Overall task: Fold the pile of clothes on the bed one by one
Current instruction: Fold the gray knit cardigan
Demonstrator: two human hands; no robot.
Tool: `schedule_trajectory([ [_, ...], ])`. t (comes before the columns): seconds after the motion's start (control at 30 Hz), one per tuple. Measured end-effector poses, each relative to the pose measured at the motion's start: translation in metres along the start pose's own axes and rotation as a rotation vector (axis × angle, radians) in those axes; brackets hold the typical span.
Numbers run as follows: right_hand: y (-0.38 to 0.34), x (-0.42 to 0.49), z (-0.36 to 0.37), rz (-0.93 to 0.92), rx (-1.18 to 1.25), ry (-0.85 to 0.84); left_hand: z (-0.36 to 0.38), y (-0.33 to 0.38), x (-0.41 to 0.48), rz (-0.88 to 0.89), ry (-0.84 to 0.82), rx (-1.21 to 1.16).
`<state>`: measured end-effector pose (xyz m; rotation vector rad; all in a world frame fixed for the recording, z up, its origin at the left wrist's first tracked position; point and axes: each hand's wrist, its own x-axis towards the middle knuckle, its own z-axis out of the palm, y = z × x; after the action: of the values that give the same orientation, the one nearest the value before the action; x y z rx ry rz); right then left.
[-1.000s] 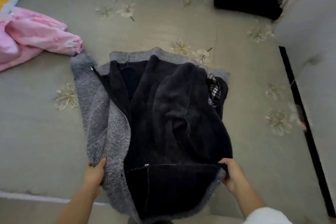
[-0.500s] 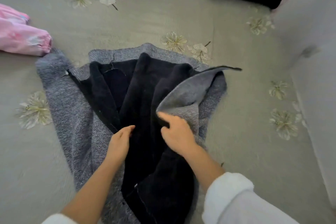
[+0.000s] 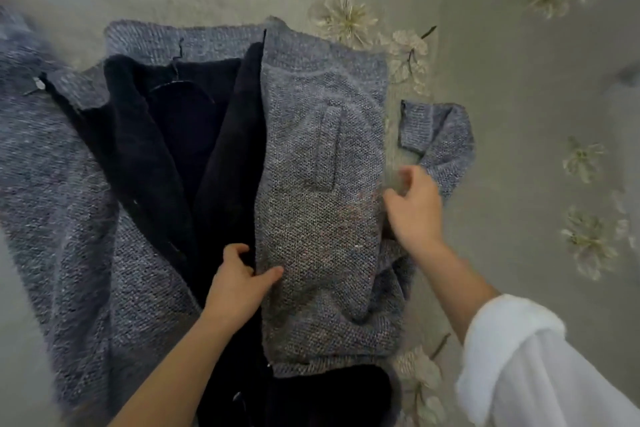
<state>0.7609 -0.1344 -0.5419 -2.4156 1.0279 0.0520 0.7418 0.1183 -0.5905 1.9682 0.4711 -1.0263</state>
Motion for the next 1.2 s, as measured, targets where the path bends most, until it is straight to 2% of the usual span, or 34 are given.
schedule_trajectory([
  [0.03,0.010,0.011,0.003,0.093,-0.092,0.097,0.003,0.000,0.000,-0.009,-0.030,-0.013],
  [0.07,0.022,0.017,0.007,0.238,-0.115,0.118,0.005,0.000,-0.002,-0.030,-0.069,-0.041],
  [0.1,0.034,0.022,0.010,0.400,-0.021,0.096,0.008,-0.001,-0.004,-0.047,-0.094,-0.077],
  [0.17,0.046,0.022,0.014,0.649,0.419,0.019,0.011,-0.003,-0.008,-0.035,-0.068,-0.137],
  [0.2,0.049,0.021,0.012,0.649,0.589,0.028,0.011,-0.003,-0.011,-0.005,-0.027,-0.152],
  [0.27,0.046,0.018,-0.008,0.379,0.561,0.204,0.011,-0.002,-0.015,0.107,0.083,-0.159],
  [0.37,0.050,0.015,-0.064,0.008,0.485,0.579,0.014,0.009,-0.024,0.269,0.194,-0.233],
  [0.43,0.070,0.008,-0.093,-0.078,0.467,0.760,0.021,0.016,-0.026,0.309,0.219,-0.306],
  [0.47,0.085,0.003,-0.101,-0.053,0.431,0.774,0.026,0.018,-0.027,0.295,0.216,-0.330],
  [0.5,0.098,-0.003,-0.102,0.022,0.381,0.722,0.032,0.018,-0.028,0.262,0.197,-0.337],
  [0.6,0.120,-0.029,-0.079,0.440,0.116,0.312,0.049,0.002,-0.031,0.099,0.077,-0.246],
  [0.63,0.119,-0.040,-0.069,0.484,0.026,0.219,0.052,-0.004,-0.033,0.062,0.040,-0.195],
  [0.67,0.113,-0.048,-0.060,0.442,-0.043,0.168,0.054,-0.009,-0.035,0.051,0.024,-0.155],
  [0.73,0.093,-0.052,-0.041,0.217,-0.113,0.116,0.050,-0.009,-0.035,0.079,0.049,-0.108],
  [0.8,0.062,-0.043,-0.023,0.020,-0.130,0.038,0.039,0.004,-0.027,0.129,0.111,-0.058],
  [0.87,0.031,-0.026,-0.006,-0.097,-0.100,-0.045,0.027,0.019,-0.014,0.200,0.172,-0.008],
  [0.97,-0.006,0.008,0.014,-0.221,-0.120,-0.105,0.011,0.045,0.010,0.395,0.244,0.073],
  [1.1,-0.042,0.066,0.035,-0.294,-0.152,-0.079,-0.001,0.080,0.058,0.652,0.272,0.248],
  [1.2,-0.050,0.092,0.054,-0.284,-0.149,-0.163,0.004,0.087,0.089,0.665,0.195,0.471],
])
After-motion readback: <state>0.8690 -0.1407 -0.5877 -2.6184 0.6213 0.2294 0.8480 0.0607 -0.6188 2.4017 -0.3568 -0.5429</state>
